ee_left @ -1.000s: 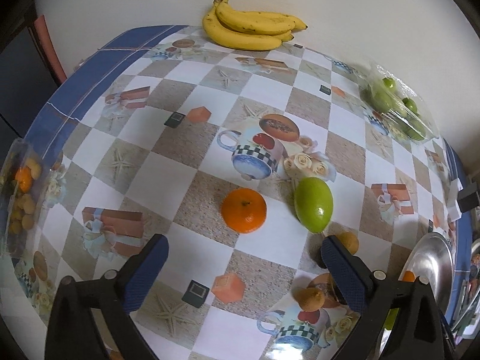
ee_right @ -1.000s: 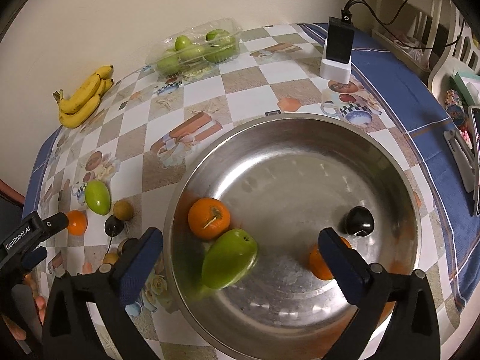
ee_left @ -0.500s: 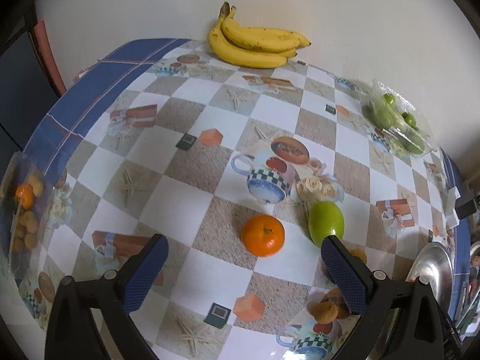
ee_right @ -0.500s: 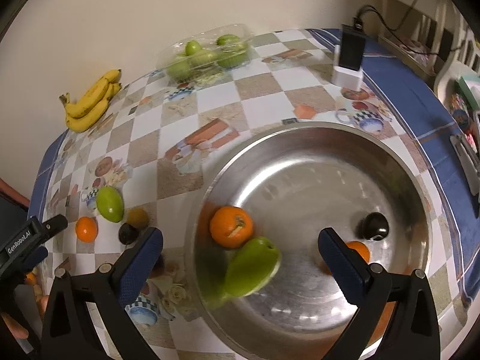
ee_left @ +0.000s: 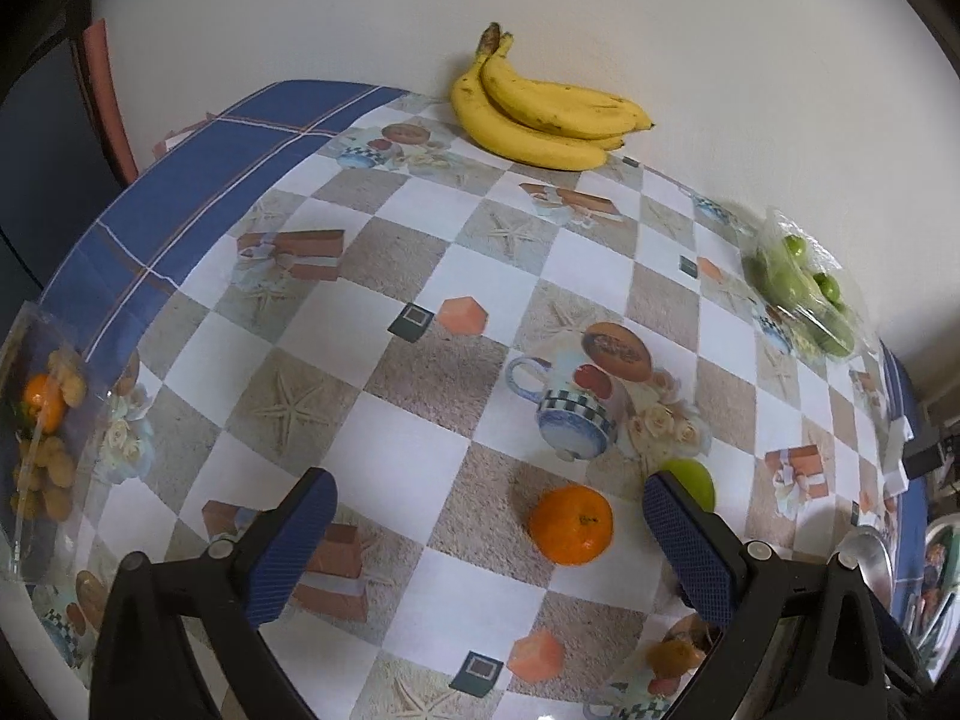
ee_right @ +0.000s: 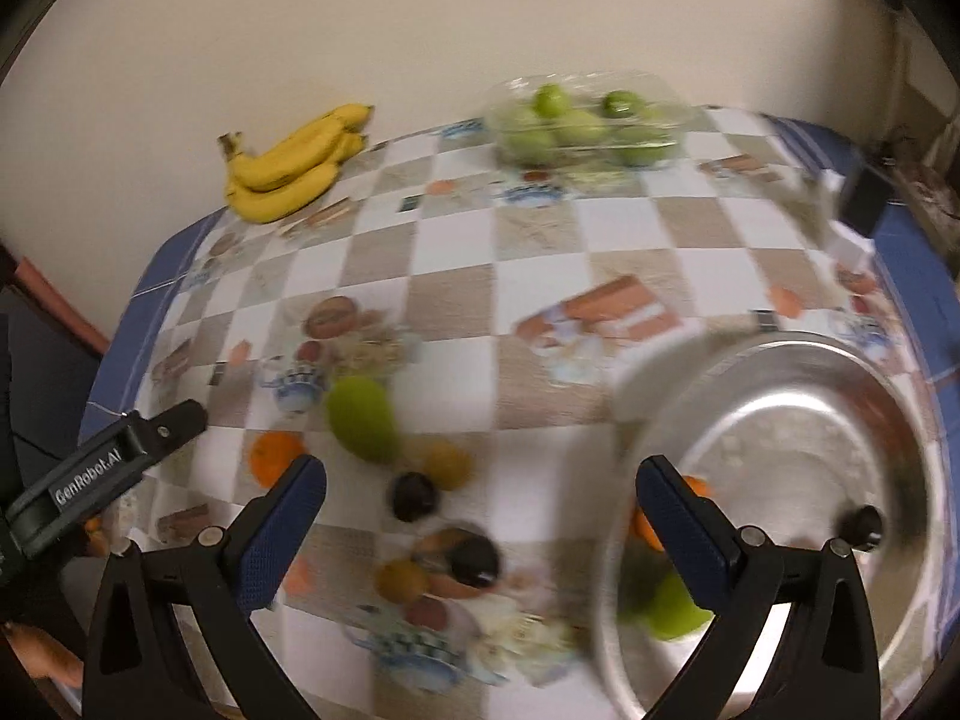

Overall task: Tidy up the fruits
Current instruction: 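Move left gripper to an orange on the table while right gripper reaches a green mango, then close left gripper on the orange while right gripper closes on the green mango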

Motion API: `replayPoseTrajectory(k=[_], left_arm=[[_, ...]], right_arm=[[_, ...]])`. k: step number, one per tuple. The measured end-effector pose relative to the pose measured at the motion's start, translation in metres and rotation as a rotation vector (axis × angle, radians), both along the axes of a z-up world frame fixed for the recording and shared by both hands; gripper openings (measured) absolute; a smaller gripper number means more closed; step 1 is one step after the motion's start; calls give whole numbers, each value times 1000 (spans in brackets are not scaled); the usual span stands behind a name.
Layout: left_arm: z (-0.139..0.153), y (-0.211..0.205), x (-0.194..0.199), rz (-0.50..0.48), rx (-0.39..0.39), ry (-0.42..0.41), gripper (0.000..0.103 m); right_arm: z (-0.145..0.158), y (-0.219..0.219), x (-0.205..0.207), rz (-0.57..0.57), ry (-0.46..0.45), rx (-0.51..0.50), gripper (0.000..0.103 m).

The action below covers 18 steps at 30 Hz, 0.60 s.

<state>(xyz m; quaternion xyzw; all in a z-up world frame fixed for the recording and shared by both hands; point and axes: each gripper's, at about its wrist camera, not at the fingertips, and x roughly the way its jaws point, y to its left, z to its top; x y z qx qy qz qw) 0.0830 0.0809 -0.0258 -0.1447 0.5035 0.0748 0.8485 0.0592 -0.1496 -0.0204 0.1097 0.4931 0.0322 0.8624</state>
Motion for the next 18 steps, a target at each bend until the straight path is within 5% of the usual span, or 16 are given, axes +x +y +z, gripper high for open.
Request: replayPoseTrajectory(k=[9, 18], left_arm=[[-21, 11, 16, 35, -76, 57, 102], [-34, 28, 29, 84, -115, 71, 95]], right_arm=[[-17, 27, 35, 42, 46, -12, 101], [-31, 51, 57, 99, 72, -31, 70]])
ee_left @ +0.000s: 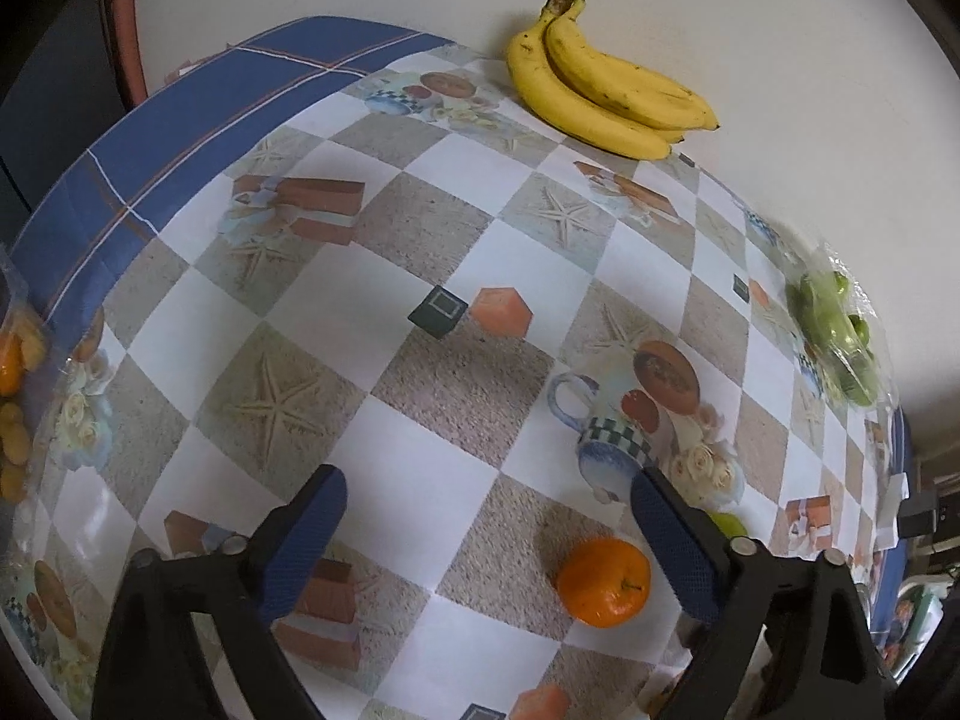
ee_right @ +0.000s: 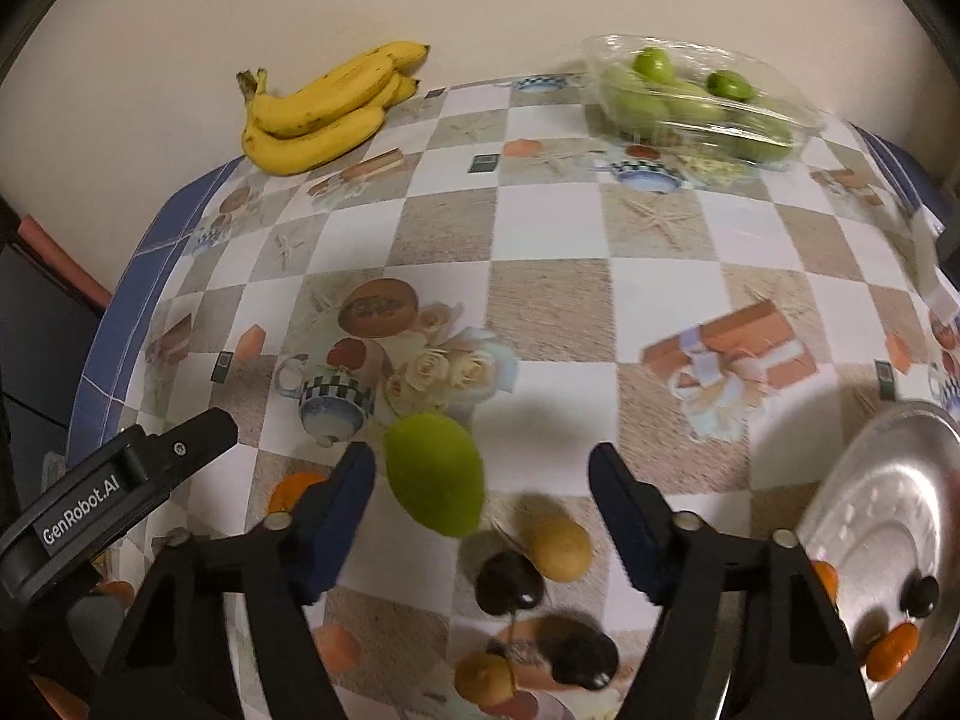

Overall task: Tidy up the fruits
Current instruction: 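Close left gripper on the orange while right gripper closes on the green mango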

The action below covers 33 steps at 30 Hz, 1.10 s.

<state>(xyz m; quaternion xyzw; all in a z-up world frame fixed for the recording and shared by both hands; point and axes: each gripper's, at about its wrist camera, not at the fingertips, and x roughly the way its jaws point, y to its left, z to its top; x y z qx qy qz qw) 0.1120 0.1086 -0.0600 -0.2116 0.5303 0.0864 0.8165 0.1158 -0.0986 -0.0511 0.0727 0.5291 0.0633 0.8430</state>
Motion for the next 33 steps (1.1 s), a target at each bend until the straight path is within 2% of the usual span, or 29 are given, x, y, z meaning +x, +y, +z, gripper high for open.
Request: replayPoseTrajectory(k=[13, 21, 27, 33], left_arm=[[-9, -8, 6, -29, -55, 20, 91], [-3, -14, 5, -62, -82, 11, 85], [2, -23, 5, -105, -107, 4, 78], [-4, -39, 6, -158, -112, 34, 70]], right_arm=[[-19, 18, 10, 33, 41, 2, 43], [-14, 14, 4, 20, 40, 20, 43], [5, 4, -7, -5, 5, 22, 43], [14, -9, -21, -27, 1, 9, 43]])
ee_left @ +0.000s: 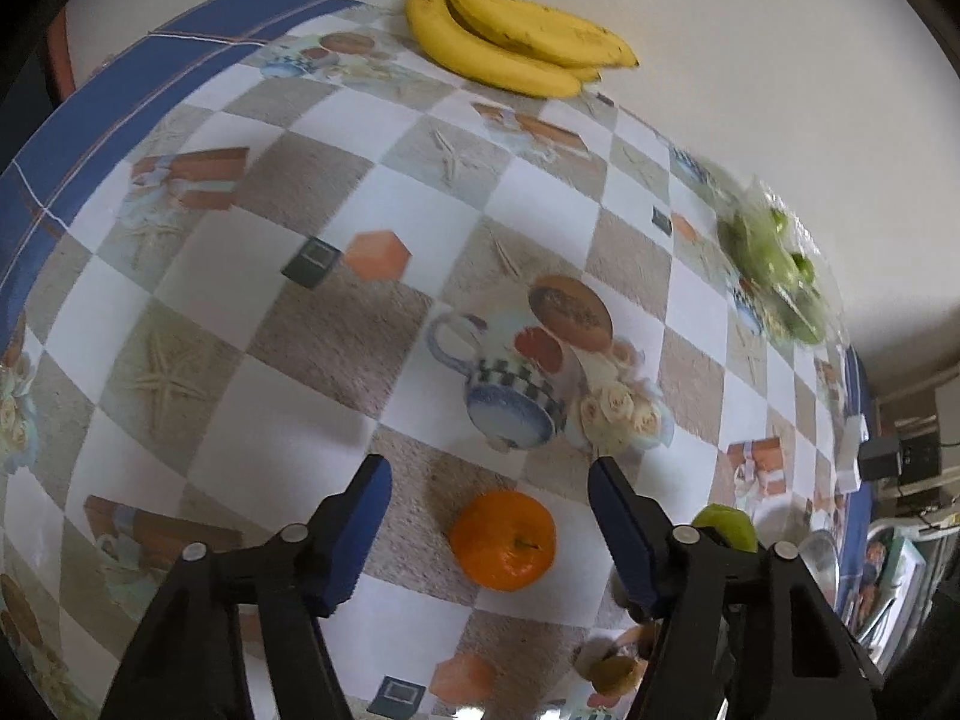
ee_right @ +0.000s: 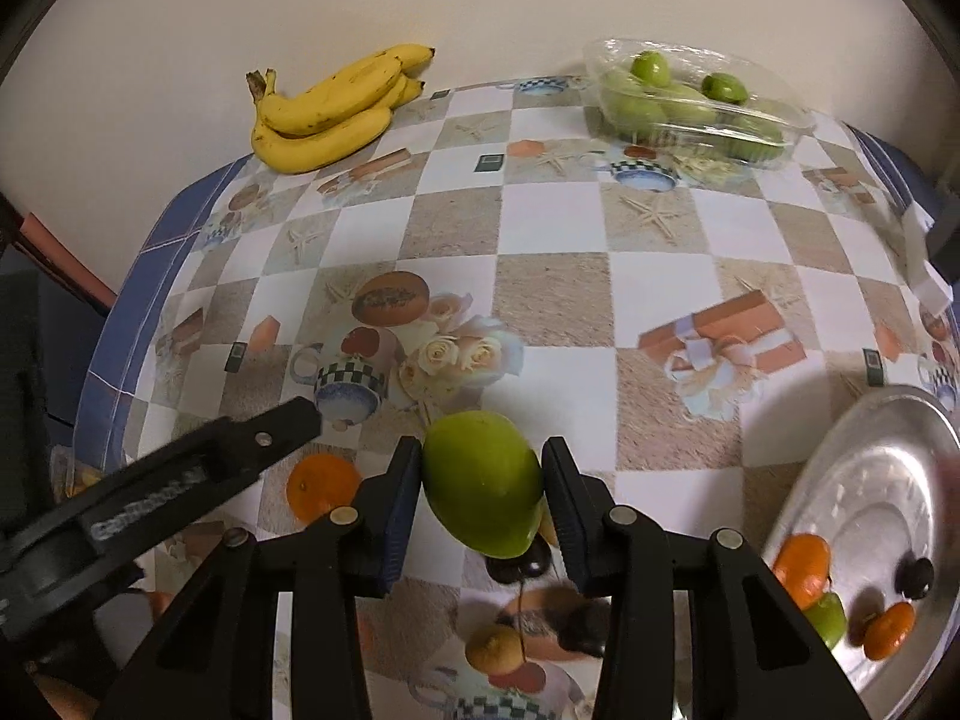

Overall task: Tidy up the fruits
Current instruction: 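Close left gripper on the orange while right gripper closes on the green mango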

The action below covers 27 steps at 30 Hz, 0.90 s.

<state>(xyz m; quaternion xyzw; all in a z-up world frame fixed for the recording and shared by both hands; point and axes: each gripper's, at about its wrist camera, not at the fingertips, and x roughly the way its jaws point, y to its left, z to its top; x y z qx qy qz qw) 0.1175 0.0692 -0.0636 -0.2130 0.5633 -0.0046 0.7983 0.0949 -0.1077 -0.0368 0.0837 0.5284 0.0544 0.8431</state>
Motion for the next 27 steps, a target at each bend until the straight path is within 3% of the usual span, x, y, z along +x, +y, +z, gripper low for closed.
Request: replayPoseTrajectory(k=[10, 14, 27], left_arm=[[-9, -9, -1, -24, 13, 37, 55], [-12, -12, -2, -32, 20, 49, 44], [1, -9, -5, -4, 45, 14, 40]], right_arm=[[-2, -22, -15, -69, 35, -18, 43], [1, -31, -20, -92, 36, 2, 43], [4, -39, -31, -118, 39, 14, 43]])
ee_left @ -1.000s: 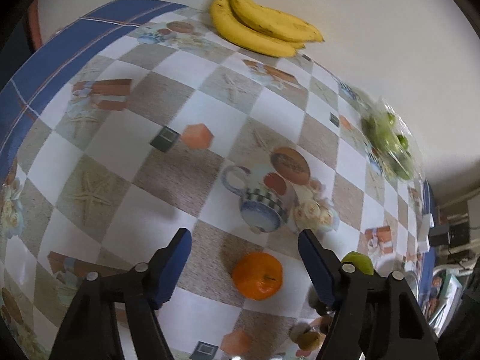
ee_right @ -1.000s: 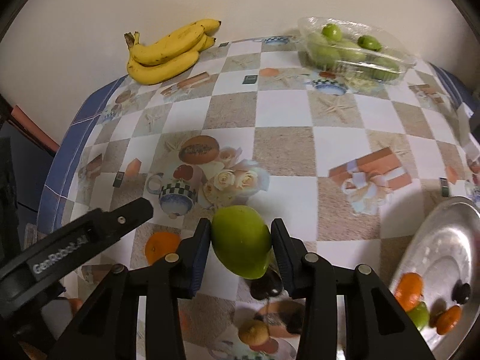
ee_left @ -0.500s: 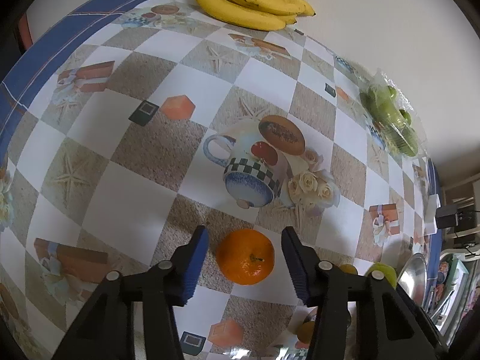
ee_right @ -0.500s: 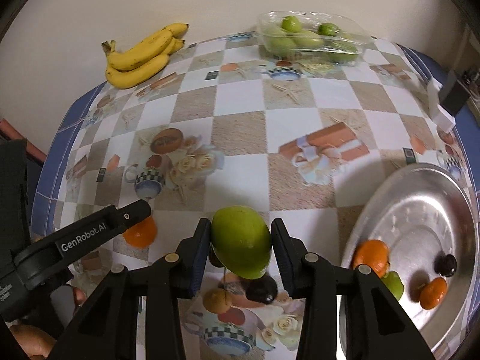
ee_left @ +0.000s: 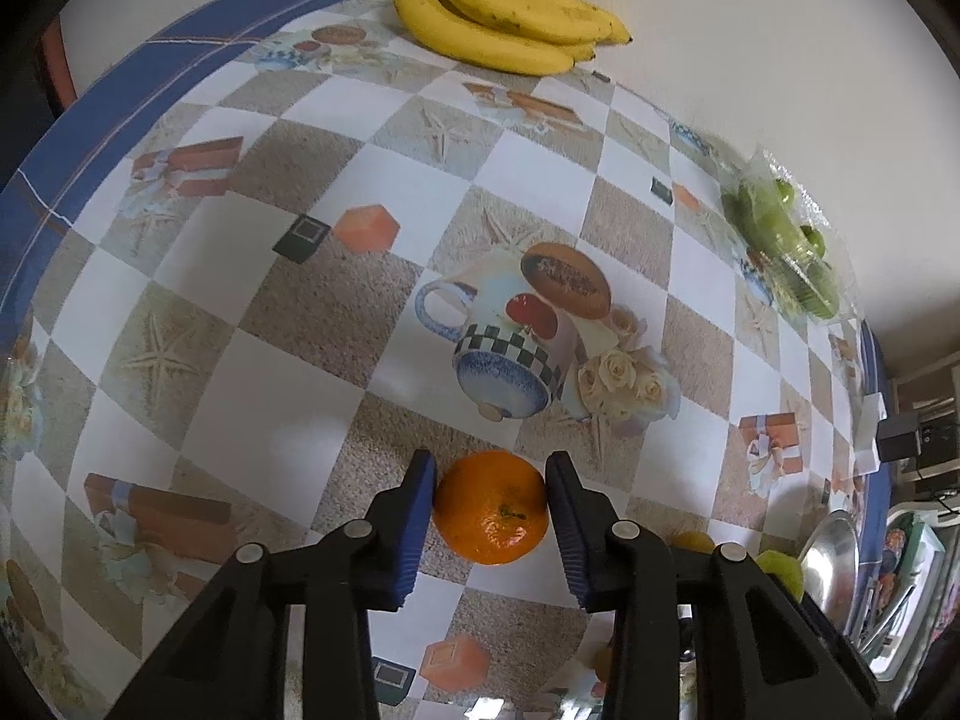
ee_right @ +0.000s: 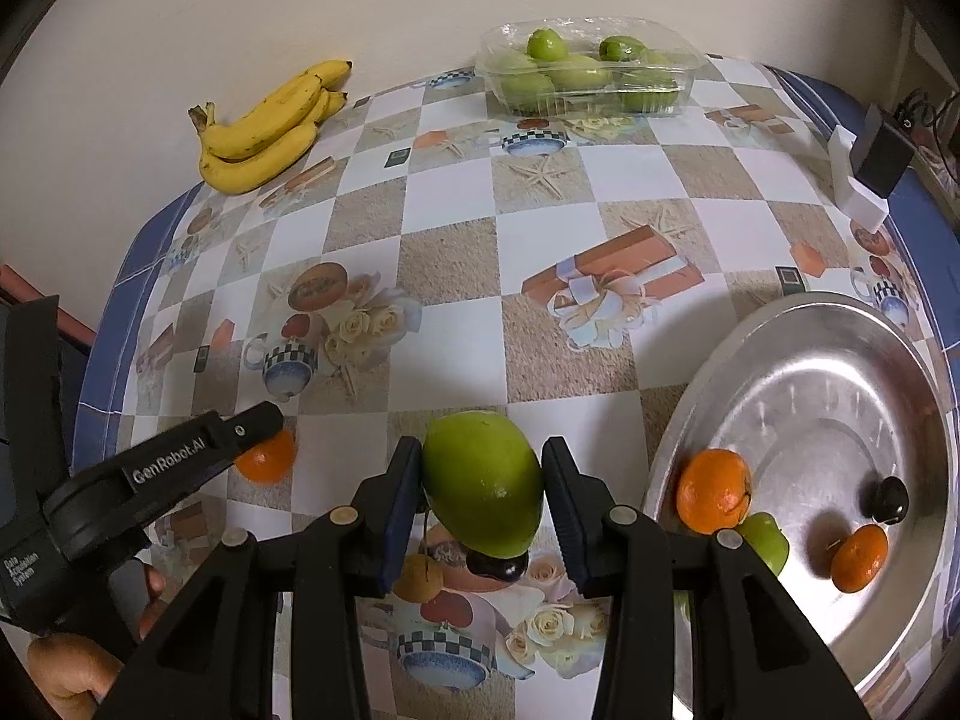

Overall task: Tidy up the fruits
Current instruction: 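Close left gripper on the orange while right gripper closes on the green mango, then carry the orange with left gripper while right gripper carries the green mango over the bowl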

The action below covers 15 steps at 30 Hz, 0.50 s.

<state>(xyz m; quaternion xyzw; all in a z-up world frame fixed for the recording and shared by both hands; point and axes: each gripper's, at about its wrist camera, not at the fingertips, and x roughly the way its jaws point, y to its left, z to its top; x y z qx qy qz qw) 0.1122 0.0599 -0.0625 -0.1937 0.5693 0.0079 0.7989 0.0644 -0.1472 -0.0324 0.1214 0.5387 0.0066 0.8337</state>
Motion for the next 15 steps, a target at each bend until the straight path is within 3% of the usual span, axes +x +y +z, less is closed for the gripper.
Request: replayPoseTrajectory(k=[15], left_arm=[[48, -19, -18, -14, 24, -114, 40]], right_arm=[[14, -29, -22, -52, -12, 31, 43]])
